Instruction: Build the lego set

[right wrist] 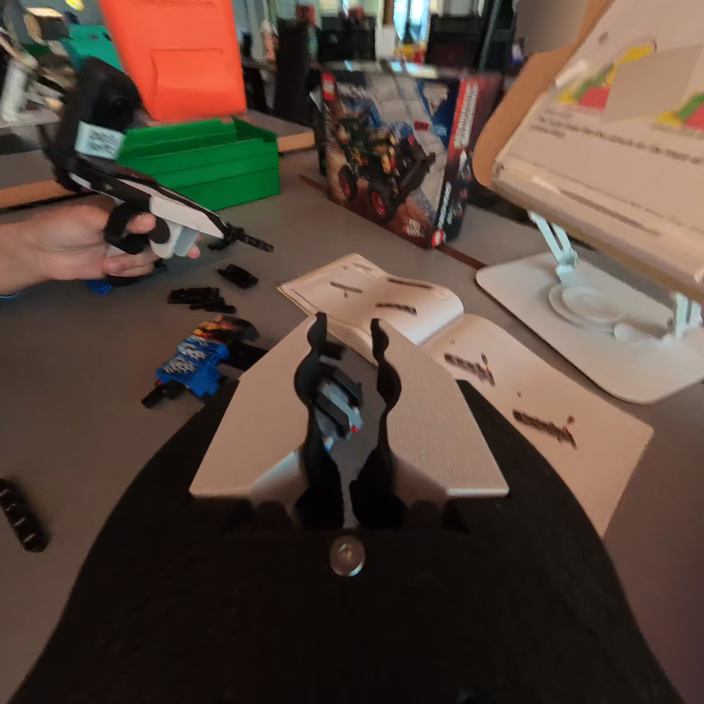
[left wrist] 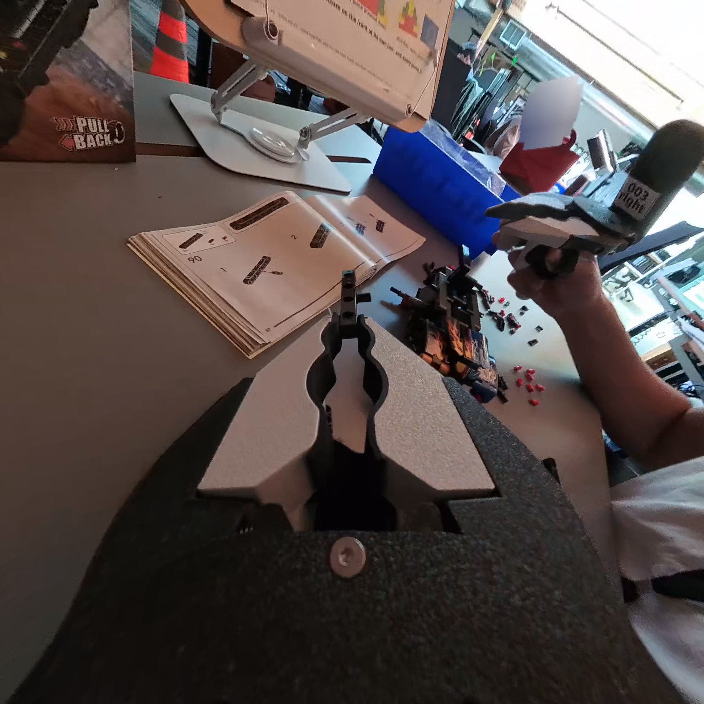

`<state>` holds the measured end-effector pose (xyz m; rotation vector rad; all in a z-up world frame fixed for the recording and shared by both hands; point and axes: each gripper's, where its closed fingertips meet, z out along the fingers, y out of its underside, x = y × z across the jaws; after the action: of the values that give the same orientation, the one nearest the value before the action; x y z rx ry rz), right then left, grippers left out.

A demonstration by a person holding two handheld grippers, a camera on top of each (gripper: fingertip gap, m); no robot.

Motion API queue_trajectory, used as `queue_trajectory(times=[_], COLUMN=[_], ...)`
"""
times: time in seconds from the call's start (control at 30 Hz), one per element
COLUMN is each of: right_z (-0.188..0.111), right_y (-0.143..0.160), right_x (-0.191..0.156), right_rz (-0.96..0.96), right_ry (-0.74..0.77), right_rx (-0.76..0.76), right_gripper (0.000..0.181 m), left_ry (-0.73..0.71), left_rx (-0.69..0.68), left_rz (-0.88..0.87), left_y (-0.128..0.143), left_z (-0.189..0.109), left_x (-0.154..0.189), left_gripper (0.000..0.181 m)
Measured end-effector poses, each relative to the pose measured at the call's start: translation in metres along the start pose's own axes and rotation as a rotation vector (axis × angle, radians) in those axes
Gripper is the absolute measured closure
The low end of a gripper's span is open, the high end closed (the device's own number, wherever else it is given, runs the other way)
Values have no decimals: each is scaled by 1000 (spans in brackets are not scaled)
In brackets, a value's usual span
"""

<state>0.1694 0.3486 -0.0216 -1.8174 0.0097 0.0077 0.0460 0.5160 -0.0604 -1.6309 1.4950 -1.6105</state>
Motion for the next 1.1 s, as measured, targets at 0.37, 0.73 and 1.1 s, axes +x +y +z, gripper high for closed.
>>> queue_trajectory(times=[0.37,0.73,1.1], right_z=[-1,6,4], right_y=[33,46,42], right_x=[32,30,28], right_rz=[87,103,84], right_ry=[151,131,132], right_rx=[-119,-154,-146], right_gripper=[161,163,165], left_ry=[-3,16,20], left_rx=[-16,-28,-37], left_rz=[116,119,158], left_y=[2,5,6], left_z=[3,5,6], left_x=[2,5,10], left_gripper=[175,175,175])
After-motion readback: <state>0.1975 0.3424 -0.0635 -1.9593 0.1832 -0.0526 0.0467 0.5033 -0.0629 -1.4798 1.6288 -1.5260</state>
